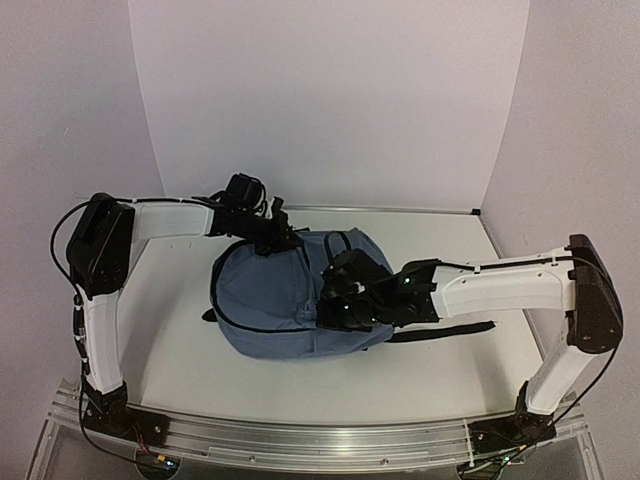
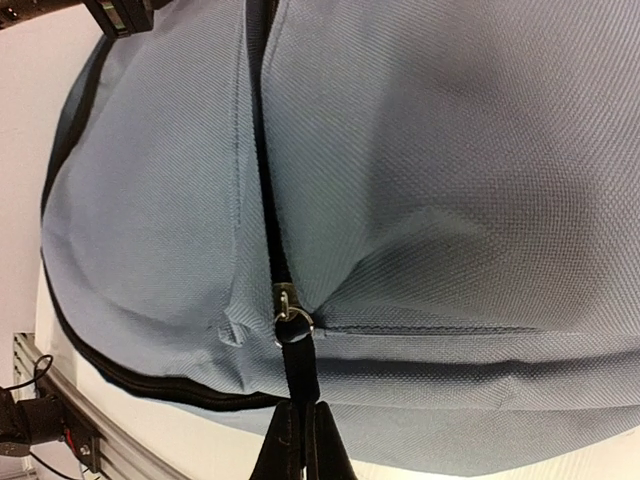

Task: Pack the student bag
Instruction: Zip the student bag at the center of the board, then reset both arms

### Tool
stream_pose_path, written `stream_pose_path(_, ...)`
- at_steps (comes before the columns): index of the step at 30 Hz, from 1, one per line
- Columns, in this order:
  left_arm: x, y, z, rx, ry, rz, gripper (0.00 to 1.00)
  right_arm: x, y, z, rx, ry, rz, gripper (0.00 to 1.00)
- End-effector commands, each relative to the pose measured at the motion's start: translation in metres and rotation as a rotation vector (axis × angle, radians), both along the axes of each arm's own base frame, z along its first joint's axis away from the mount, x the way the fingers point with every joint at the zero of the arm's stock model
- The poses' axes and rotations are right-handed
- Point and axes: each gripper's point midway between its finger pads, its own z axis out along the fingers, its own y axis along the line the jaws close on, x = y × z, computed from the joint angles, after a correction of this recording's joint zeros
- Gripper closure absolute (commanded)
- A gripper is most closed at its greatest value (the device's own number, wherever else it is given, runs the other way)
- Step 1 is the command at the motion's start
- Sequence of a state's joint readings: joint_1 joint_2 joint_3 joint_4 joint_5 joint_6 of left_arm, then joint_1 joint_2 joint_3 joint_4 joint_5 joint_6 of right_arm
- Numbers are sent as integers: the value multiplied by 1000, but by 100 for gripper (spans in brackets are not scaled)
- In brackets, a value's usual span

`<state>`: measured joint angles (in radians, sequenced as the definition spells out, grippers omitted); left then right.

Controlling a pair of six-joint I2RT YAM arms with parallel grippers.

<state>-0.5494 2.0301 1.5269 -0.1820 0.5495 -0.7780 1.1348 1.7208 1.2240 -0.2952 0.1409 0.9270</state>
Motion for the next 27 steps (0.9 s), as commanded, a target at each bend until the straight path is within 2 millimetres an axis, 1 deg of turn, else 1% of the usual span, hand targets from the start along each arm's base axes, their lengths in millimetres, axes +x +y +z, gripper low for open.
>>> stream_pose_path(1, 48, 14, 44, -52, -194, 92, 97, -14, 0, -7, -43, 17, 31, 100)
stream_pose_path(2, 45, 14, 47, -54, -203, 78, 89, -12, 3, 4, -29, -4, 42, 100)
stream_pose_path(3, 41, 15, 51, -52, -216, 68, 77, -11, 4, 16, -18, -30, 51, 98)
stream_pose_path(4, 38, 17, 55, -47, -228, 60, 64, -9, 4, 28, -10, -56, 55, 89)
stream_pose_path(5, 34, 19, 59, -39, -242, 56, 51, -6, 3, 40, -3, -85, 55, 76)
stream_pose_path(7, 26, 27, 72, -17, -285, 52, 35, 0, -3, 64, 5, -147, 46, 50)
stream_pose_path(8, 23, 33, 77, 3, -304, 56, 28, 4, -7, 72, -5, -174, 40, 38)
stream_pose_path(9, 19, 37, 81, 23, -324, 54, 22, 8, -10, 78, -14, -193, 34, 30)
stream_pose_path(11, 12, 48, 88, 67, -365, 45, 10, 21, -19, 85, -26, -215, 17, 19)
stream_pose_path(13, 12, 62, 87, 124, -387, 47, 5, 39, -32, 91, -33, -231, -8, 10)
stream_pose_path(14, 15, 75, 85, 150, -376, 63, 4, 48, -39, 94, -42, -243, -17, 5)
stream_pose_path(16, 20, 98, 80, 175, -358, 97, 2, 71, -61, 97, -66, -259, -53, 2)
stream_pose_path(17, 23, 114, 78, 183, -353, 124, 1, 83, -74, 96, -81, -262, -74, 2)
stream_pose_path(19, 30, 147, 79, 196, -352, 188, 1, 107, -105, 91, -117, -264, -123, 2)
stream_pose_path(22, 37, 199, 74, 219, -336, 292, 1, 133, -150, 80, -171, -254, -178, 2)
stream_pose_path(23, 37, 217, 73, 226, -331, 331, 0, 143, -174, 73, -192, -239, -217, 2)
stream_pose_path(24, 37, 233, 73, 230, -330, 368, 0, 150, -193, 69, -201, -233, -244, 2)
stream_pose_path(27, 29, 288, 74, 252, -335, 496, 0, 164, -253, 63, -206, -222, -341, 2)
